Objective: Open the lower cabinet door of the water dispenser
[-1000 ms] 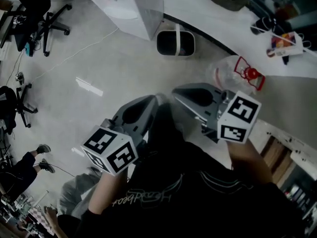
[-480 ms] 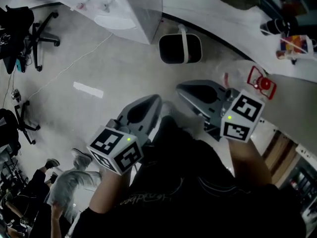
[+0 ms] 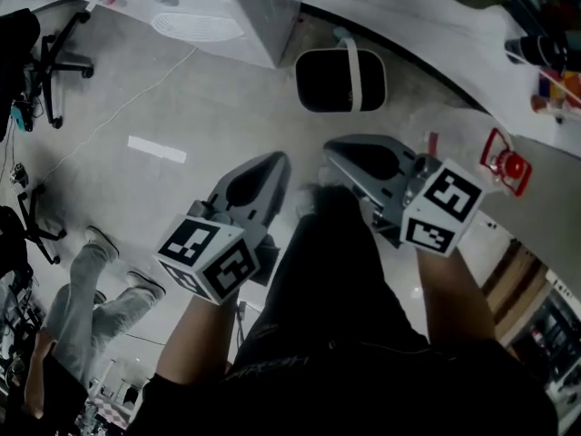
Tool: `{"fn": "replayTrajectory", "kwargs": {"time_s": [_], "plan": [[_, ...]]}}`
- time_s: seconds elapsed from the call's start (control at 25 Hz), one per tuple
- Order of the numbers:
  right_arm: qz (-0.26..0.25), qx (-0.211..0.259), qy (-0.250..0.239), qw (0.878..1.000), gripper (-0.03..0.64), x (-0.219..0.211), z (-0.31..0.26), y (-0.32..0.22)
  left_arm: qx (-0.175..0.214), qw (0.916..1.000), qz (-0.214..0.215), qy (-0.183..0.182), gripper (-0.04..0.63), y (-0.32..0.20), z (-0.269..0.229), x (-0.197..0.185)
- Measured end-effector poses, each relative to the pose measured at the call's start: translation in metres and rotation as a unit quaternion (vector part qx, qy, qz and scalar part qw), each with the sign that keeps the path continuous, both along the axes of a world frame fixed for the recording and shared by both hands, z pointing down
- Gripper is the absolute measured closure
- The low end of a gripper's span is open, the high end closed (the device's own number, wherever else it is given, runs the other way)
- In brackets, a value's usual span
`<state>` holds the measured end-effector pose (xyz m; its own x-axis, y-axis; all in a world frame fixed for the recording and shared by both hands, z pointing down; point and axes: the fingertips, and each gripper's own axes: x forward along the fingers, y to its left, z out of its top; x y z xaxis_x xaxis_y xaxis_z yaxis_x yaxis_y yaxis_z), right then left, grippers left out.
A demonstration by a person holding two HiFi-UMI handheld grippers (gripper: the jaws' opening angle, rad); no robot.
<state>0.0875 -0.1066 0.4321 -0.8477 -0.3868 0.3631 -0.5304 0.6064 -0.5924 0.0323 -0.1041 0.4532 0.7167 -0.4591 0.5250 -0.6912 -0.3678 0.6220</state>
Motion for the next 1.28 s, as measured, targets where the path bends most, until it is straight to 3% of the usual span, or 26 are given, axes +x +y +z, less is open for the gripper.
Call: {"fn": "replayTrajectory", "kwargs": {"time_s": [0.28,0.56,0.76,1.04,1.28], "plan": [[-0.004,0.002,0.034,0.999,0.604,0.004,0.062,-0.01,-0.014,0.9997,-0.008,-0.017,0.595,-0.014,0.057,0.011],[-0.024,0.01,0.051,0.998,0.604,0.017,0.09,-0.027,-0.013,0.9996,0.005,-0.025,0.594,-0.037,0.086,0.026],[-0.026,0.016,0.059,0.998,0.604,0.034,0.102,-0.045,-0.018,0.9987,-0.013,-0.046,0.591,-0.055,0.108,0.028],[-0.022,0.006,0.056,0.998,0.604,0.058,0.114,-0.063,-0.022,0.9967,-0.025,-0.074,0.535,-0.084,0.132,0.036],[-0.024,0.002,0.052,0.998,0.603,0.067,0.118,-0.068,-0.009,0.9898,-0.053,-0.132,0.468,-0.114,0.156,0.023]]}}
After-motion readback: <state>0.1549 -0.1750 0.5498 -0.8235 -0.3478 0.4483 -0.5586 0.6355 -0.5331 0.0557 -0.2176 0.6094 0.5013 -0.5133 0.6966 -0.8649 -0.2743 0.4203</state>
